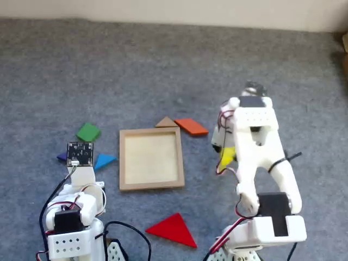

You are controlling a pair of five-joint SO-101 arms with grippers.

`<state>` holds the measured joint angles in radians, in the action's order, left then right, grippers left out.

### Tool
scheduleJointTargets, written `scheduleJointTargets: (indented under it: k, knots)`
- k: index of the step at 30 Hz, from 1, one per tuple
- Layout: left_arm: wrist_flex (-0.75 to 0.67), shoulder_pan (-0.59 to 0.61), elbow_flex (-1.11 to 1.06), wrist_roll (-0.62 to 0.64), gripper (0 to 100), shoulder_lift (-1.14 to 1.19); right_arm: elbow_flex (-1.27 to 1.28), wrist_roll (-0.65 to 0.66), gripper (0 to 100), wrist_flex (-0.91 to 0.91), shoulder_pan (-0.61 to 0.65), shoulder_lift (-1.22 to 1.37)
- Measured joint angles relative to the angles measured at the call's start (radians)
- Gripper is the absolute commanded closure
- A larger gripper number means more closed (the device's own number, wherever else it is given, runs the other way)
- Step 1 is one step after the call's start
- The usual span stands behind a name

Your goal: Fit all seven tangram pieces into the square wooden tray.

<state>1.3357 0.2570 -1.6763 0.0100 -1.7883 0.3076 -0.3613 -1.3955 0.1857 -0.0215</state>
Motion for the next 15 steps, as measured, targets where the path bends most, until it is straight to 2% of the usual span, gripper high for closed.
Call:
scheduleJointTargets:
  k: [8, 11, 13, 15]
  knots:
    - [0.0, 0.0, 0.0, 0.0, 99, 0.0, -0.003, 0.0, 95.4, 0.038, 0.215, 0.0]
    - [0.0, 0.0, 0.0, 0.0, 99, 0.0, -0.003, 0.0, 94.3, 0.089, 0.238, 0.011]
    - [0.0, 0.0, 0.0, 0.0, 99, 0.0, -0.003, 0.014, 90.2, 0.126, 0.236, 0.014]
    - [0.0, 0.0, 0.0, 0.0, 99, 0.0, -0.003, 0.081, 84.5, 0.15, 0.224, 0.012]
